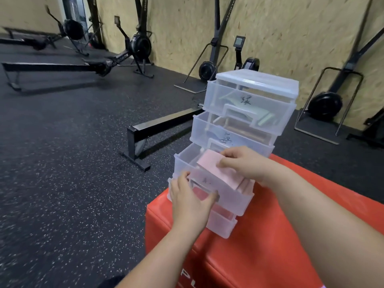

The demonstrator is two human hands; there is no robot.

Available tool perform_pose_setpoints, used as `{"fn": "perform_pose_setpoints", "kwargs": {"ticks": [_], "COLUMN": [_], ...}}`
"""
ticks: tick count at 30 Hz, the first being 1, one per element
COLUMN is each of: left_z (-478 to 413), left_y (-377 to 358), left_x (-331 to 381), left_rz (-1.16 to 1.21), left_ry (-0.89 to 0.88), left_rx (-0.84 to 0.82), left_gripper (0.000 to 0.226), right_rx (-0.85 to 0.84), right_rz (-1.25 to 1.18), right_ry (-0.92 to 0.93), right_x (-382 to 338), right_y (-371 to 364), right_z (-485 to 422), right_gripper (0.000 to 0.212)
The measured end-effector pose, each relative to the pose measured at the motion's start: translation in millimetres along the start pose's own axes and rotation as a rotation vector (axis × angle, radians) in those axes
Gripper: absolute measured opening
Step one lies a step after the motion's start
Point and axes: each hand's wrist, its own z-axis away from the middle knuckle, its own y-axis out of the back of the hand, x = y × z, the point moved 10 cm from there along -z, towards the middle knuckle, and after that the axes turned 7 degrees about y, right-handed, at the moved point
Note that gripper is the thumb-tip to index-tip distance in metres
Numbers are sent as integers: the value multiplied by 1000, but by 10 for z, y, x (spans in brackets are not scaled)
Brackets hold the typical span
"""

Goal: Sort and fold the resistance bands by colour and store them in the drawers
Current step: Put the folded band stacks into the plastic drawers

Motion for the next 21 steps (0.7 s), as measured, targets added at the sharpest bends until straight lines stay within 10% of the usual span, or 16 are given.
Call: {"fn": "perform_pose_setpoints", "kwargs": {"ticks": [21], "left_z": [-32], "left_y": [-118], "left_x": [-30], "left_rz": [-12], "left_ry": [-39], "left_rx": [34], "left_gripper": [108], "right_rx": [-203], "right_rz": [370], "right_ry": [-110], "right_x": [614], "right_y": [-440], "right_z": [-797], "right_gripper": [35]}}
